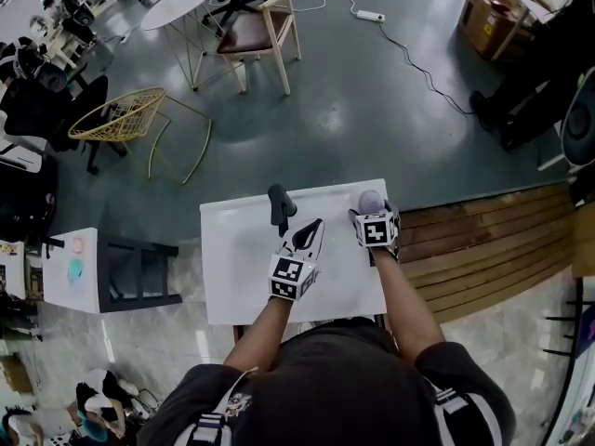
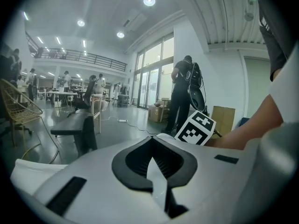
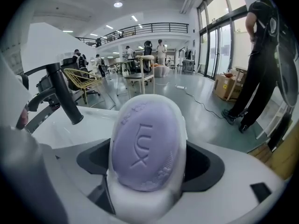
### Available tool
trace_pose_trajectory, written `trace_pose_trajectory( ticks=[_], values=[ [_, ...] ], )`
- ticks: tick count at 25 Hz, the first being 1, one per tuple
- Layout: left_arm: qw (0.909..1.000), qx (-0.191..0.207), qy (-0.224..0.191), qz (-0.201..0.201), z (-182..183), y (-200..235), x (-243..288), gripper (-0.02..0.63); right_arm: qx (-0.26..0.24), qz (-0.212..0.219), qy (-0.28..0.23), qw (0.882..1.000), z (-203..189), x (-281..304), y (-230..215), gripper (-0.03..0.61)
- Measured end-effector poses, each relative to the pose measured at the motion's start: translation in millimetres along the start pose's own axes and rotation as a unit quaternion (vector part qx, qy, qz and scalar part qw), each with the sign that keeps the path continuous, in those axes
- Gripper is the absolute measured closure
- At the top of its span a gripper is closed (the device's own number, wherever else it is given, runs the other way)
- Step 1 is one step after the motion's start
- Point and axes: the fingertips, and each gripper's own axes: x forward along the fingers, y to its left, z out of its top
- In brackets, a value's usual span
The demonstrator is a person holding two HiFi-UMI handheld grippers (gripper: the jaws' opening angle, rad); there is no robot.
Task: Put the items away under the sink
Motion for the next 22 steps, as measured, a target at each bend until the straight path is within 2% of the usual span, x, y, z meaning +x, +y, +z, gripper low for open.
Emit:
trace_pose_trajectory(
  ticks=[6, 10, 16, 22],
  values=[
    [0.9999, -0.003, -0.007, -0.015, 0.2, -9.2, -12.6, 0.615, -0.001, 0.002, -0.025, 1.000, 8.6, -17.5, 5.4, 0.120],
    [0.9998, -0.001, -0.011, -0.018, -1.1, -10.3, -33.1, 0.615, 0.001, -0.004, -0.032, 0.999, 1.0, -36.0, 17.0, 0.120],
    [0.9993, 0.012, -0.027, -0.021, 3.8, -15.9, -67.7, 0.615, -0.020, 0.002, -0.054, 0.998, -11.9, -77.6, 43.7, 0.120],
    [0.9984, 0.007, -0.051, -0.022, 6.1, -24.5, -122.4, 0.615, -0.003, 0.013, -0.074, 0.997, -37.2, -132.3, 91.6, 0.120]
  ],
)
